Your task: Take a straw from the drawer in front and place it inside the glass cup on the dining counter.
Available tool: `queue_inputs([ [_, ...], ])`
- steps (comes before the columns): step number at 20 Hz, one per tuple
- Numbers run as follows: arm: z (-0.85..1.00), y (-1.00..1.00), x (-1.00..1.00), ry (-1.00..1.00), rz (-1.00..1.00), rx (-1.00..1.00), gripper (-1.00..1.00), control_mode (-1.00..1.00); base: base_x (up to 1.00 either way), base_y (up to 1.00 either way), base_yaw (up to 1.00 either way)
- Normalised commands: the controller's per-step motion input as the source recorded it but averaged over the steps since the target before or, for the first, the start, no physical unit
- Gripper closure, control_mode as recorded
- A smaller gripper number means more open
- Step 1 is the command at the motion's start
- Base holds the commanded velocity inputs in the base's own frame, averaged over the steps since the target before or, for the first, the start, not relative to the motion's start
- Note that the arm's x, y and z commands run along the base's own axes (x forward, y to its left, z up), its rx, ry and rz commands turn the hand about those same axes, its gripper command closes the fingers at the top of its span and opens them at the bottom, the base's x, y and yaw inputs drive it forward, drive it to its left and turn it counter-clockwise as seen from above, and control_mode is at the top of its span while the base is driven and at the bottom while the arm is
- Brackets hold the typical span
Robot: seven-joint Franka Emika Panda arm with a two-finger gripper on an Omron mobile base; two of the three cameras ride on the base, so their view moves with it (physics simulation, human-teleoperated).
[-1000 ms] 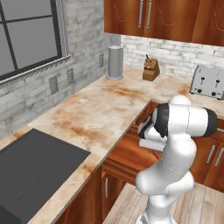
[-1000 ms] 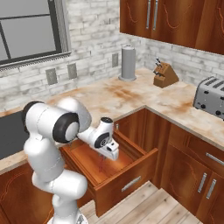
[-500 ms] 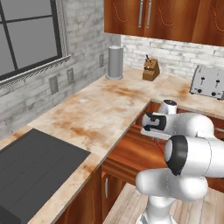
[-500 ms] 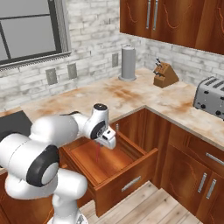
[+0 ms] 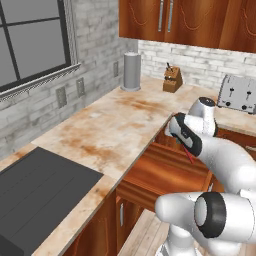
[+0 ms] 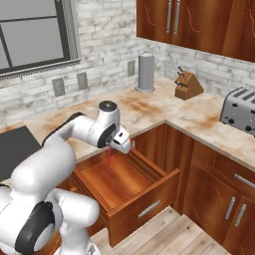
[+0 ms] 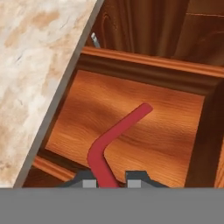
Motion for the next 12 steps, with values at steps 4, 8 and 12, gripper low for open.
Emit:
queue_inputs([
  [4,0.35,0.0,-0.41,-0.13,0.0,-0.04,1.0,-1.0,0.0,0.0,0.0],
  [8,0.03,0.0,-0.68,-0.08,0.0,-0.06,1.0,-1.0,0.0,0.0,0.0],
  [12,0.0,0.0,-0.52,0.0,0.0,-0.06,1.0,-1.0,0.0,0.0,0.0],
])
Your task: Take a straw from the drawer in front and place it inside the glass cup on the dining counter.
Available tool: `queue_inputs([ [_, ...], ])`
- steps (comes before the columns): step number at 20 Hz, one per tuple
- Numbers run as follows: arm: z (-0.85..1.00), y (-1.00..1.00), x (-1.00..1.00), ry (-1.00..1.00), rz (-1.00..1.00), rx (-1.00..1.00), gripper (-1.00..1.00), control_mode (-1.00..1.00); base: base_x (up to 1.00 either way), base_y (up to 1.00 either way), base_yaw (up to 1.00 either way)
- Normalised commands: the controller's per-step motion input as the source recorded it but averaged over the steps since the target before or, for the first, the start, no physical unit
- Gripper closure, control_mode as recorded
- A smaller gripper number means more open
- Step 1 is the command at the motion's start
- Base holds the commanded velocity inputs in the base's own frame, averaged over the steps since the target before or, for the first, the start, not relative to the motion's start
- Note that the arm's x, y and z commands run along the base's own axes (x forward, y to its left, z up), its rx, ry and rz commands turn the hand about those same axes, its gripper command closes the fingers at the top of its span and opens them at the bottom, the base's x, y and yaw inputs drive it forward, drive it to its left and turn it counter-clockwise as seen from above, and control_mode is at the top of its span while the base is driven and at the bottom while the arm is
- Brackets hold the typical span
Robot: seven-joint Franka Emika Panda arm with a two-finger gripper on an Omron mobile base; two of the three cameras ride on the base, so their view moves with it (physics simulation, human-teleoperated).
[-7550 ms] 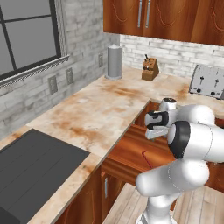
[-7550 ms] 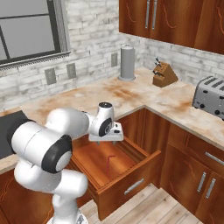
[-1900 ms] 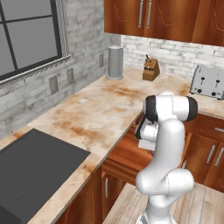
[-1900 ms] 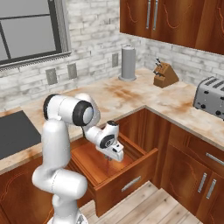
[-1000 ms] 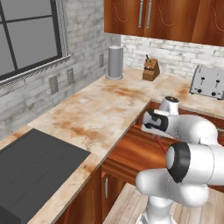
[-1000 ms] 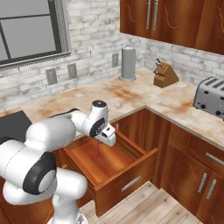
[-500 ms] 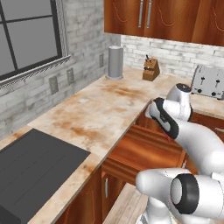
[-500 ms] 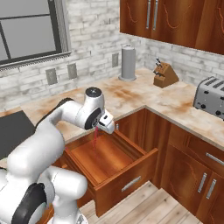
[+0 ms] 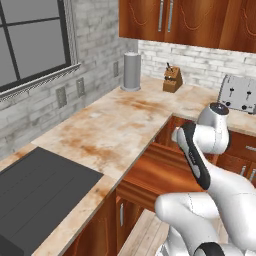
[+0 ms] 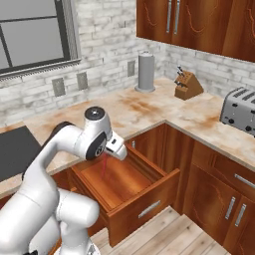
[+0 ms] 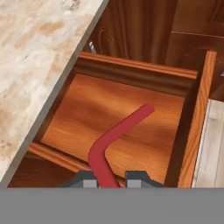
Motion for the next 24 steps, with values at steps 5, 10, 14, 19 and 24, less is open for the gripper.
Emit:
queue_inputs([
  [5,-0.01,0.0,-0.46,0.0,0.0,-0.03,1.0,-1.0,0.0,0.0,0.0],
  [10,-0.01,0.0,-0.34,0.0,0.0,-0.01,1.0,1.0,-0.6,0.0,0.0],
  [14,0.0,0.0,0.0,0.0,0.0,0.0,1.0,1.0,-1.0,-0.01,0.0],
  [19,0.0,0.0,0.0,0.0,0.0,0.0,1.0,1.0,-0.75,0.0,-0.1],
  [24,0.0,0.0,0.0,0.0,0.0,0.0,1.0,1.0,-0.12,-0.16,-0.52],
])
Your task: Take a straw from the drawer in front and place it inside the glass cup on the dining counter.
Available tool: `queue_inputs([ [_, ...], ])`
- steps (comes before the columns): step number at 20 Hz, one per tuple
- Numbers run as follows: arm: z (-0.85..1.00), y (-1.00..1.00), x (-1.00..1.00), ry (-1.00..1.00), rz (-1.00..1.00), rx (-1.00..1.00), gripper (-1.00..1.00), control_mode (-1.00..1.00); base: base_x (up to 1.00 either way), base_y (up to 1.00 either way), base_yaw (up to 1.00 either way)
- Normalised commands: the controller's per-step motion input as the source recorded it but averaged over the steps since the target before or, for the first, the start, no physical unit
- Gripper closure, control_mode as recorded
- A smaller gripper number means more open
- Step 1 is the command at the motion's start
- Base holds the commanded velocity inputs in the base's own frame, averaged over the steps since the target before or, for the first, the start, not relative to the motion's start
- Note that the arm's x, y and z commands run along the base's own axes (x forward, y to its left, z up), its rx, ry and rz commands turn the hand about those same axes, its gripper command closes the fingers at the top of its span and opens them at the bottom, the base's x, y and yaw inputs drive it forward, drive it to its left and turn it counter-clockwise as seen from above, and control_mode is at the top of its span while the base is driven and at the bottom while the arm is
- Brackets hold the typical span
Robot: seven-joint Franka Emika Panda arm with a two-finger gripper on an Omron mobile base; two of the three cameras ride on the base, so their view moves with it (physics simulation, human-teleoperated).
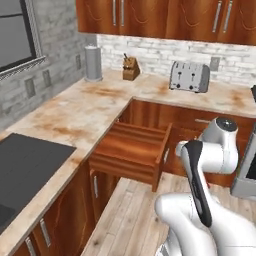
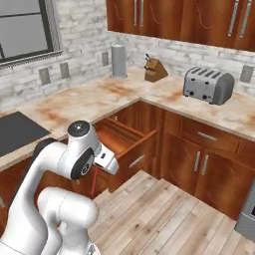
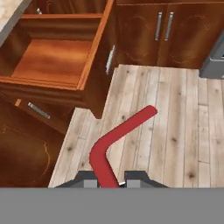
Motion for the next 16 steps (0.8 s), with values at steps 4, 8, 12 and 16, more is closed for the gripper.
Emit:
queue_inputs([
  [4,0.0,0.0,0.0,0.0,0.0,0.0,1.0,1.0,0.0,-0.27,-0.74],
  [8,0.0,0.0,0.0,0.0,0.0,0.0,1.0,1.0,0.0,-0.37,-0.79],
  [12,0.0,0.0,0.0,0.0,0.0,0.0,1.0,1.0,0.0,-0.5,-0.76],
  [16,0.0,0.0,0.0,0.0,0.0,0.0,1.0,1.0,0.0,-0.7,-0.71],
])
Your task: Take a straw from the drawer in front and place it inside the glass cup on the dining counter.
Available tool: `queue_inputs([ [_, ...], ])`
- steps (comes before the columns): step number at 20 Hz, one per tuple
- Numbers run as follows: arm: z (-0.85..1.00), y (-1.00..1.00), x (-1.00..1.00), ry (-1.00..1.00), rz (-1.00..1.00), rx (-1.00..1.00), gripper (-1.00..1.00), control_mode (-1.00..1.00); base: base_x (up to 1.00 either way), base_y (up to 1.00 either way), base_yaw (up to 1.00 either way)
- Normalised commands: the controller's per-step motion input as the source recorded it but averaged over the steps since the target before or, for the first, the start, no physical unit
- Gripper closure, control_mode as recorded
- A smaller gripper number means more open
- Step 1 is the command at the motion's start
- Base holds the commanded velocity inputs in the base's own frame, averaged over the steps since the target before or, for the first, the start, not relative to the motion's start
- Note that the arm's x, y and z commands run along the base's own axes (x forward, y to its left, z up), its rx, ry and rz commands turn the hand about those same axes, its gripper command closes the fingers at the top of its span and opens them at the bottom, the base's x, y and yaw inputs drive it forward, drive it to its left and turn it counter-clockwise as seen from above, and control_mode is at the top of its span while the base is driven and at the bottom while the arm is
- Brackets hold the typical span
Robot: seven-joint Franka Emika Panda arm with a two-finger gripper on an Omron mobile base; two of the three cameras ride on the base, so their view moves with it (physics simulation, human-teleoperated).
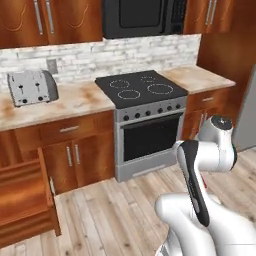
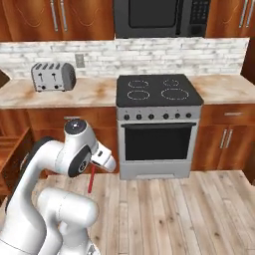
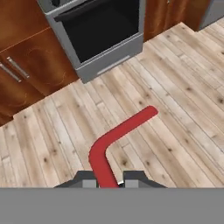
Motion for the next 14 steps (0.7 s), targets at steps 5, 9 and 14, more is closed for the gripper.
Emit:
queue_inputs([
  [5,0.0,0.0,0.0,0.0,0.0,0.0,1.0,1.0,0.0,-0.77,-0.66],
  [9,0.0,0.0,0.0,0.0,0.0,0.0,1.0,1.0,0.0,-0.74,-0.63],
  [14,0.0,0.0,0.0,0.0,0.0,0.0,1.0,1.0,0.0,-0.72,-0.61],
])
